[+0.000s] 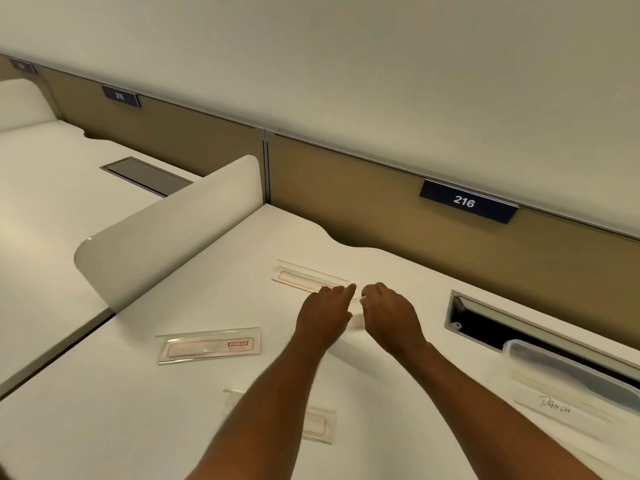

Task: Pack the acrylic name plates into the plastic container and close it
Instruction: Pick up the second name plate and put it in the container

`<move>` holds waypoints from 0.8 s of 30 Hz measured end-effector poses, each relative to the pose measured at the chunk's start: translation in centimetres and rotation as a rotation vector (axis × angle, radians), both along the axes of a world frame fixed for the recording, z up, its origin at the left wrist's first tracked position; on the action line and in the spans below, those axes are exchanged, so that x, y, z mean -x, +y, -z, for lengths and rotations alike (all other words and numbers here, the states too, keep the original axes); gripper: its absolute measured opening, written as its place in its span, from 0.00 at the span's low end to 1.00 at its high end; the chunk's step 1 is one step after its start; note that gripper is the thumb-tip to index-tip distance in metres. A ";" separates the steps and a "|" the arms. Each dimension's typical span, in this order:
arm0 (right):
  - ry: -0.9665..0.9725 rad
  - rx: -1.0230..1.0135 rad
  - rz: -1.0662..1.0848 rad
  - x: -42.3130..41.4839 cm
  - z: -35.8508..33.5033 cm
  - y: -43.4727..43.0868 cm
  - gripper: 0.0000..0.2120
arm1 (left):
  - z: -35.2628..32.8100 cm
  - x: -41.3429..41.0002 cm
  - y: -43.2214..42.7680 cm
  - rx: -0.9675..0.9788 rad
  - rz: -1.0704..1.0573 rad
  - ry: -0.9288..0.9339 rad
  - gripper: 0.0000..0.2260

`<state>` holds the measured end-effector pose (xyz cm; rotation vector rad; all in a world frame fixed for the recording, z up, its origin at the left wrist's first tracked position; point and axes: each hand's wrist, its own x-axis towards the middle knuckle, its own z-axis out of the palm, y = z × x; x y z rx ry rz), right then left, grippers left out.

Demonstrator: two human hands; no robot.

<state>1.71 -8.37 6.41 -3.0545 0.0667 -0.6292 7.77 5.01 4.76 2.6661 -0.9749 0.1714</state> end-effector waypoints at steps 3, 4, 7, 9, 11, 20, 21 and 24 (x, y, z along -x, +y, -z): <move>0.071 -0.111 -0.001 0.2 -2.9 -1.4 0.06 | -1.7 0.1 -2.5 0.013 -0.027 0.011 0.11; 0.118 -0.161 0.001 0.1 -3.6 -2.1 0.07 | -2.2 0.2 -3.1 0.010 -0.031 0.021 0.10; 0.166 -0.452 -0.014 1.1 -5.8 -4.5 0.07 | -3.6 0.7 -5.1 0.078 -0.016 0.096 0.10; 0.086 -0.732 0.036 2.2 -6.7 -6.3 0.11 | -4.6 1.0 -6.2 0.217 -0.036 0.232 0.08; 0.004 -0.977 0.129 3.8 -7.0 -8.4 0.16 | -5.5 1.4 -7.3 0.390 -0.055 0.376 0.06; 0.416 -1.269 0.056 10.9 -4.1 -17.1 0.32 | -7.4 4.3 -10.3 1.135 -0.078 1.068 0.04; 0.431 -1.292 0.031 11.3 -4.2 -17.3 0.32 | -7.5 4.7 -10.6 1.179 -0.065 1.115 0.05; 0.414 -1.420 -0.023 12.2 -5.5 -17.7 0.25 | -7.6 5.8 -11.4 1.276 -0.009 1.220 0.07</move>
